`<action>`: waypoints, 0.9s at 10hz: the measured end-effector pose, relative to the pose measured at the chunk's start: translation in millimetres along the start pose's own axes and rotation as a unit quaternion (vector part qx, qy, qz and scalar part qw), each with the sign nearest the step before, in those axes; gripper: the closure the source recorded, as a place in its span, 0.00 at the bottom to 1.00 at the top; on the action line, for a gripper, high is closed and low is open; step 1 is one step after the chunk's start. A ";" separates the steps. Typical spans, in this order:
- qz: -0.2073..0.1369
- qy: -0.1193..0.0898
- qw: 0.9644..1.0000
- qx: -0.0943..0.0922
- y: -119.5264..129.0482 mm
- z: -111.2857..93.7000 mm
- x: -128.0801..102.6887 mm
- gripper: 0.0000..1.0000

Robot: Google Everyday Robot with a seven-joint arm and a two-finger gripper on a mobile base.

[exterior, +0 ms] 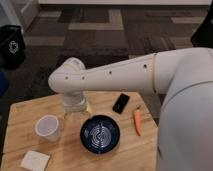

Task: Move the arm in a circular motion

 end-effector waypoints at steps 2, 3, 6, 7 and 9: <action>-0.039 0.010 0.999 0.009 20.2 -1.2 14.9 0.35; -0.074 0.019 0.997 0.014 38.9 -3.1 24.9 0.35; -0.129 0.024 0.991 0.023 72.1 -14.9 29.8 0.35; -0.148 0.021 0.988 0.029 81.2 -21.1 24.9 0.35; -0.181 0.027 0.982 0.043 95.7 -25.4 11.8 0.35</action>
